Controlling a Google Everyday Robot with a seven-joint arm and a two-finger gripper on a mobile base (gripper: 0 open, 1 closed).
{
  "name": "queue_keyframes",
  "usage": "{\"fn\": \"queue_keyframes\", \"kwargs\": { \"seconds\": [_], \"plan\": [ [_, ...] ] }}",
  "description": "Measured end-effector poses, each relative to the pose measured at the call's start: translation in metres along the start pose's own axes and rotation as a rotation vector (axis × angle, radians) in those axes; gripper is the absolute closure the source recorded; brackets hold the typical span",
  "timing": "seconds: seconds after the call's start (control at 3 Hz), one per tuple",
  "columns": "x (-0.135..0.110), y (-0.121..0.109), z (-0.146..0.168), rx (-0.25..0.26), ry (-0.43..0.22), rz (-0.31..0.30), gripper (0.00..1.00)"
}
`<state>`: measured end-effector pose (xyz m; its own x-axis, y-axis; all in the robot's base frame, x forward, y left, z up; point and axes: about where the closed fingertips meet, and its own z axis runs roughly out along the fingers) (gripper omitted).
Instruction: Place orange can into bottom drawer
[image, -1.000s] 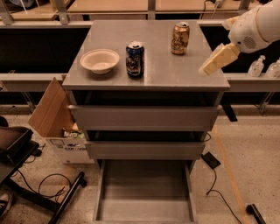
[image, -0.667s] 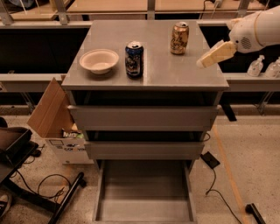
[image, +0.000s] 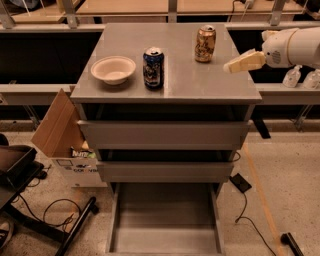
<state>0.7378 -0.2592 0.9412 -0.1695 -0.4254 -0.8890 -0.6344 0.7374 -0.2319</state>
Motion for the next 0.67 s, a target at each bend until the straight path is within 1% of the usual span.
{"fn": "queue_keyframes", "kwargs": {
  "seconds": [0.33,0.67],
  "plan": [
    [0.000,0.000,0.000,0.000,0.000,0.000,0.00],
    [-0.014,-0.003,0.038,-0.010,-0.088,0.076,0.00]
  ]
}}
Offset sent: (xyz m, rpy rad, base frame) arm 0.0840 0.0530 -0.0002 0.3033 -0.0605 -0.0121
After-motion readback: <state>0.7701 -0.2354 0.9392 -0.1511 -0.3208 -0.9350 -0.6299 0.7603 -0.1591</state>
